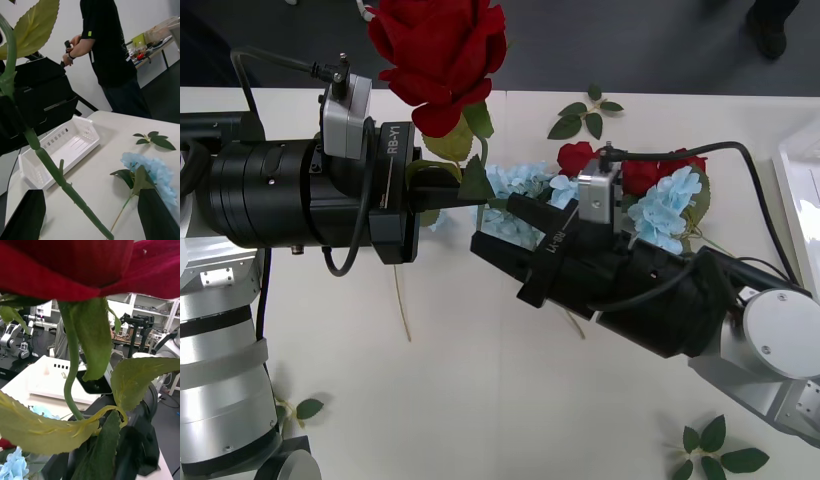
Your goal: Put the red flowers into the right box and the blue flowers into the left box
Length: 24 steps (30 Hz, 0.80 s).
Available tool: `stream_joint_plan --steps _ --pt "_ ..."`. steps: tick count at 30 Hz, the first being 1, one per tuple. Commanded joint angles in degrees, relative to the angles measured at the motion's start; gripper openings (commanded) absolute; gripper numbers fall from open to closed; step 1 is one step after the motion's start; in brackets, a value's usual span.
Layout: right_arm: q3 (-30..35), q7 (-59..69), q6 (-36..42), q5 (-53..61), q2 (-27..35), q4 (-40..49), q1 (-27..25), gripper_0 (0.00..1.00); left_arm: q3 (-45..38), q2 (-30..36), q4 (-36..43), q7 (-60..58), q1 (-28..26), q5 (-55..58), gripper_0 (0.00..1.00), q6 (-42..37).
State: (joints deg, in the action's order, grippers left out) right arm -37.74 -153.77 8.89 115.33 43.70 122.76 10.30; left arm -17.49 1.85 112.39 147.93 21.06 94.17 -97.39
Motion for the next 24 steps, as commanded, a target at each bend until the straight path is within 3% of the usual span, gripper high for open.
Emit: stream_joint_plan --steps 1,14,15,16,17,18,20,24 --pt "-2.4 -1.2 -0.6 -0.1 -1.2 -1.6 3.9 0.72 0.7 0.4 1.3 1.7 1.4 0.1 0.0 0.0" --pt "-4.9 -1.2 -4.3 1.0 -3.0 -4.2 6.1 0.73 0.7 0.4 1.3 1.7 1.4 0.1 0.0 0.0" --pt "-5.1 -1.2 -5.1 1.0 -3.0 -4.2 6.1 0.65 0.7 0.4 1.3 1.7 1.4 0.1 0.0 0.0" --pt "-5.5 -1.2 -6.5 1.0 -3.0 -4.1 6.1 0.47 0.7 0.4 1.3 1.7 1.4 0.1 0.0 0.0" --pt "-5.8 -1.2 -7.2 1.0 -3.0 -4.0 6.1 0.37 0.7 0.4 1.3 1.7 1.4 0.1 0.0 0.0" --pt "-6.4 -1.2 -8.9 1.0 -3.1 -4.0 6.2 0.13 0.7 0.4 1.3 1.7 1.4 0.1 0.0 0.0" --pt "-6.7 -1.2 -10.4 1.0 -3.3 -4.0 6.1 0.0 0.7 0.4 1.3 1.7 1.4 0.1 0.0 0.0" --pt "-7.0 -1.2 -11.2 2.2 -3.3 -4.0 6.1 0.0 0.7 0.4 1.3 1.7 1.4 0.1 0.0 0.0"
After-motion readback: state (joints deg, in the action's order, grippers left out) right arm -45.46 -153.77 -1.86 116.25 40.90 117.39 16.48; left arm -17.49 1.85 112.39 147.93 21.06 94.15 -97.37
